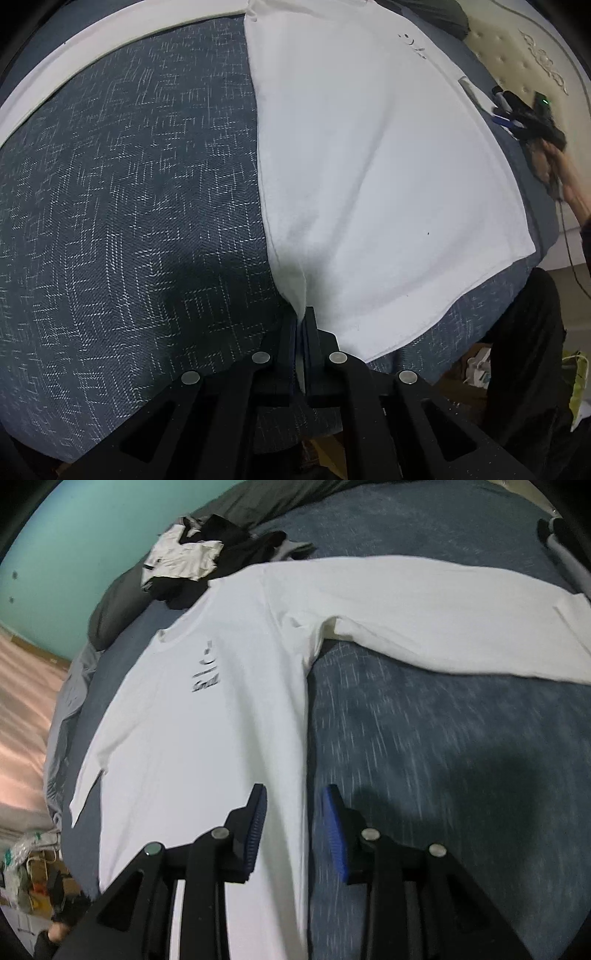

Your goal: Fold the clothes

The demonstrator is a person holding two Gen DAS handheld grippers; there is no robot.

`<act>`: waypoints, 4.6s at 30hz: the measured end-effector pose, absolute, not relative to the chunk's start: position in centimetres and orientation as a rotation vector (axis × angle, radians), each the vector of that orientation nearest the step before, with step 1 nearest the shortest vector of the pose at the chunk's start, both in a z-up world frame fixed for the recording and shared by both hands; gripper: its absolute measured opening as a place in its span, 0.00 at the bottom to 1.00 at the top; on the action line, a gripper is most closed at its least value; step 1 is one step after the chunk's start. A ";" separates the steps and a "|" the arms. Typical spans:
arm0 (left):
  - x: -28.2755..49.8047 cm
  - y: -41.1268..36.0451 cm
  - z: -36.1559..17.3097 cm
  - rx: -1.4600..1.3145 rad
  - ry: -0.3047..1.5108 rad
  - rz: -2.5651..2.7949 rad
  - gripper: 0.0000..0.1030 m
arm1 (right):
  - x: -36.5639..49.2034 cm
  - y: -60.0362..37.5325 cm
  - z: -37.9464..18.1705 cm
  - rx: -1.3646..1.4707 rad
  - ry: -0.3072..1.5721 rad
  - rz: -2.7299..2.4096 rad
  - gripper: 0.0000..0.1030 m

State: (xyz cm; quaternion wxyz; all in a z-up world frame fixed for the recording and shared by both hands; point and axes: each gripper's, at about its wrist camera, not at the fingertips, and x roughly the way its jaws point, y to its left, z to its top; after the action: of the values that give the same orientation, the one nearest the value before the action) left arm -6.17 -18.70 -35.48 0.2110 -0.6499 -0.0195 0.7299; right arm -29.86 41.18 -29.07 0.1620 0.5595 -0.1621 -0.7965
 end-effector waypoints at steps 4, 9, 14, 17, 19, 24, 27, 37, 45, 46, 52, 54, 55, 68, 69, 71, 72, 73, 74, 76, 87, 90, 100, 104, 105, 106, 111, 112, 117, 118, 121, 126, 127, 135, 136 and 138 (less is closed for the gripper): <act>-6.2 -18.9 -35.1 -1.797 -0.046 2.041 0.04 | -32.1 40.4 -31.0 1.606 -0.486 -2.270 0.29; -5.7 -18.3 -35.1 -1.791 -0.042 2.052 0.04 | -33.0 40.5 -32.1 1.580 -0.514 -2.270 0.03; -5.5 -18.5 -34.8 -1.783 -0.061 2.066 0.04 | -33.1 42.1 -31.0 1.513 -0.548 -2.340 0.02; -5.5 -19.2 -34.4 -1.784 -0.056 2.065 0.04 | -33.6 42.0 -31.0 1.540 -0.490 -2.350 0.01; -5.6 -19.4 -34.3 -1.790 -0.046 2.061 0.04 | -33.8 41.9 -31.4 1.562 -0.490 -2.335 0.01; -5.7 -19.0 -34.0 -1.784 -0.034 2.064 0.04 | -33.7 42.1 -32.4 1.599 -0.535 -2.290 0.04; -5.8 -18.7 -33.9 -1.783 -0.029 2.062 0.04 | -32.4 43.4 -32.0 1.582 -0.579 -2.286 0.11; -5.8 -16.6 -34.7 -1.784 -0.030 2.057 0.04 | -28.5 43.1 -33.1 1.623 -0.514 -2.147 0.18; -6.1 -14.9 -34.4 -1.787 -0.021 2.062 0.04 | -28.0 45.1 -30.7 1.586 -0.438 -2.315 0.00; -6.0 -14.8 -34.3 -1.786 -0.020 2.062 0.04 | -28.0 45.5 -30.7 1.595 -0.441 -2.316 0.00; -6.5 -15.3 -34.0 -1.785 -0.021 2.059 0.04 | -26.8 45.4 -31.9 1.631 -0.551 -2.128 0.10; -6.5 -15.1 -34.0 -1.787 -0.022 2.056 0.04 | -26.4 44.9 -32.7 1.664 -0.524 -2.107 0.19; -6.5 -15.0 -34.0 -1.785 -0.021 2.055 0.04 | -26.1 44.7 -33.1 1.666 -0.523 -2.094 0.20; -6.7 -14.8 -33.9 -1.793 -0.012 2.057 0.04 | -24.5 45.2 -31.9 1.646 -0.329 -2.266 0.00; -6.8 -14.7 -34.0 -1.794 -0.012 2.056 0.04 | -24.4 45.3 -31.8 1.652 -0.309 -2.287 0.00; -6.8 -14.6 -33.9 -1.793 -0.011 2.057 0.04 | -24.3 45.5 -31.7 1.655 -0.275 -2.326 0.00; -6.7 -14.4 -33.9 -1.792 -0.011 2.057 0.04 | -24.1 45.7 -31.6 1.642 -0.289 -2.320 0.00; -6.7 -14.3 -33.9 -1.791 -0.012 2.057 0.04 | -23.9 45.8 -31.6 1.625 -0.331 -2.296 0.00; -6.6 -14.2 -34.0 -1.791 -0.012 2.057 0.04 | -23.7 46.0 -31.5 1.607 -0.372 -2.271 0.00; -6.6 -14.0 -34.0 -1.791 -0.013 2.056 0.04 | -23.4 46.5 -31.8 1.609 -0.468 -2.218 0.02; -6.6 -13.0 -33.5 -1.781 -0.015 2.053 0.04 | -22.3 44.7 -33.3 1.665 -0.529 -2.102 0.28; -6.7 -12.8 -33.4 -1.781 -0.014 2.054 0.04 | -22.5 43.8 -33.1 1.673 -0.436 -2.136 0.16; -6.0 -14.4 -33.5 -1.780 -0.016 2.055 0.04 | -21.0 44.6 -30.9 1.626 -0.190 -2.322 0.01; -5.7 -15.1 -33.1 -1.779 -0.020 2.058 0.04 | -20.8 43.7 -31.2 1.659 -0.089 -2.335 0.01; -6.0 -15.8 -32.8 -1.776 -0.021 2.058 0.04 | -20.8 43.6 -31.4 1.671 -0.085 -2.321 0.01; -6.1 -16.0 -32.7 -1.774 -0.020 2.058 0.04 | -20.7 43.5 -31.6 1.682 -0.081 -2.307 0.01; -6.1 -16.2 -32.5 -1.767 -0.023 2.058 0.04 | -20.1 46.4 -31.4 1.658 -0.284 -2.270 0.03; -5.9 -16.3 -32.5 -1.766 -0.024 2.058 0.04 | -19.8 46.9 -31.3 1.663 -0.294 -2.269 0.03; -5.9 -16.1 -32.6 -1.760 -0.032 2.052 0.04 | -18.1 49.1 -30.9 1.674 -0.397 -2.244 0.20; -5.9 -16.1 -32.5 -1.758 -0.034 2.051 0.04 | -17.9 49.3 -31.0 1.675 -0.433 -2.222 0.28; -5.7 -16.5 -33.4 -1.750 -0.034 2.051 0.04 | -17.0 49.3 -31.2 1.687 -0.417 -2.195 0.29; -5.6 -16.2 -33.1 -1.741 -0.022 2.055 0.04 | -15.8 49.8 -31.6 1.702 -0.380 -2.180 0.17; -6.1 -16.2 -32.9 -1.739 -0.021 2.055 0.04 | -15.5 49.8 -31.7 1.706 -0.367 -2.173 0.04; -6.9 -15.4 -32.7 -1.734 -0.012 2.059 0.04 | -13.6 51.9 -29.5 1.640 -0.279 -2.266 0.00; -6.9 -15.1 -32.8 -1.735 -0.010 2.059 0.04 | -13.5 52.3 -29.2 1.634 -0.239 -2.300 0.00; -6.9 -14.7 -32.9 -1.737 -0.006 2.058 0.04 | -13.4 52.7 -29.3 1.660 -0.151 -2.345 0.00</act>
State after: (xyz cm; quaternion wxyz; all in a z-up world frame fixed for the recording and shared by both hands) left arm -6.95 -14.67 -32.92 0.2222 -0.6288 -0.0024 0.7451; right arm -13.40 52.66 -29.33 0.1320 0.5719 -0.0521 -0.8079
